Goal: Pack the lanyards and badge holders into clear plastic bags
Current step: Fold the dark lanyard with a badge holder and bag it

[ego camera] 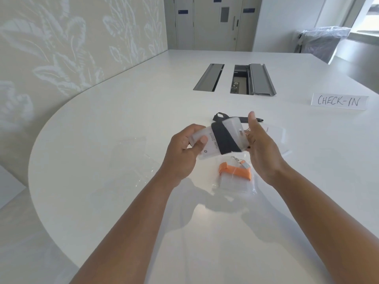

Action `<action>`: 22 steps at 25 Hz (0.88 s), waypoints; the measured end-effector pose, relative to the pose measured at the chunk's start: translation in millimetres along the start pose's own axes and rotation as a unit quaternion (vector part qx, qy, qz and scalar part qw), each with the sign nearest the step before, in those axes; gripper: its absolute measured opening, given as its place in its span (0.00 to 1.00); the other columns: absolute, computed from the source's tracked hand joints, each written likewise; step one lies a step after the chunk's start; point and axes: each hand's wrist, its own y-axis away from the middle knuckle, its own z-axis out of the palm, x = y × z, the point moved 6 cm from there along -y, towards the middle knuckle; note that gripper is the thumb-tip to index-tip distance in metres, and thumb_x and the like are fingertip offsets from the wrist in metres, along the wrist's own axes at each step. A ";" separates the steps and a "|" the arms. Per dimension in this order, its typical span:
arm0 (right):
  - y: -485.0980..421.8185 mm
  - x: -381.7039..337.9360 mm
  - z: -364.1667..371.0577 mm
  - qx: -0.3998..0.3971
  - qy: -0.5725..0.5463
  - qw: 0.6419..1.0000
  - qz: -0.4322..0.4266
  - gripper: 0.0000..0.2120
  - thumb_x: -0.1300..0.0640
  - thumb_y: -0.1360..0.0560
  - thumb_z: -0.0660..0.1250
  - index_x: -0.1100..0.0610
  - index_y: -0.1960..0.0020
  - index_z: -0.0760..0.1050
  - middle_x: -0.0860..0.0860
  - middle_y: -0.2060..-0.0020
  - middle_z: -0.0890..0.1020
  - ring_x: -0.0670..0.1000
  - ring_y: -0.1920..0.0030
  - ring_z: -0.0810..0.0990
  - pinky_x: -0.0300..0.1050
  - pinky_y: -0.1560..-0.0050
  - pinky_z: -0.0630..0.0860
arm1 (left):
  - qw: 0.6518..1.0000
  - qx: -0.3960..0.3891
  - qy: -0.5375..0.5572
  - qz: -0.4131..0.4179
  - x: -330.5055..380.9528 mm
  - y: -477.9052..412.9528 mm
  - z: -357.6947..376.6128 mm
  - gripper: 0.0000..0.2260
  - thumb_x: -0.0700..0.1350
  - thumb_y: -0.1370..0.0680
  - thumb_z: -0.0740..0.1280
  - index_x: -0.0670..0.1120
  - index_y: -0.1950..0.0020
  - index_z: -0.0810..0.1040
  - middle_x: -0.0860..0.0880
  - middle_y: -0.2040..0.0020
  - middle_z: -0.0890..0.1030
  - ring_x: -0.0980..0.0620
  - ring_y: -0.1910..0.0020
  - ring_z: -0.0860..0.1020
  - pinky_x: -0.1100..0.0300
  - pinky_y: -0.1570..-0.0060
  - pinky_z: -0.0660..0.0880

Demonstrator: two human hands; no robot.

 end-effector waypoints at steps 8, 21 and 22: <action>6.7 6.0 6.4 -0.007 -0.029 0.999 0.043 0.18 0.48 0.33 0.77 0.63 0.55 0.84 0.50 0.57 0.85 0.50 0.52 0.80 0.53 0.42 0.78 | 0.987 0.145 0.054 -0.039 -9.5 8.1 3.7 0.03 0.48 0.24 0.66 0.52 0.52 0.78 0.50 0.59 0.82 0.53 0.61 0.78 0.56 0.60 0.75; 5.5 -4.6 8.0 0.043 0.132 0.983 -0.122 0.07 0.53 0.23 0.70 0.50 0.55 0.86 0.41 0.36 0.77 0.41 0.36 0.76 0.41 0.40 0.72 | 0.988 0.101 -0.005 -0.116 -23.0 5.0 12.5 0.02 0.45 0.24 0.67 0.50 0.57 0.76 0.49 0.62 0.80 0.50 0.63 0.77 0.48 0.59 0.77; 4.0 -4.9 4.1 0.045 0.121 0.984 -0.120 0.04 0.57 0.25 0.72 0.50 0.55 0.85 0.43 0.40 0.81 0.45 0.39 0.79 0.45 0.41 0.76 | 0.989 0.077 0.008 -0.127 -24.2 3.5 11.2 0.02 0.45 0.25 0.67 0.50 0.57 0.76 0.48 0.61 0.80 0.49 0.62 0.77 0.51 0.60 0.76</action>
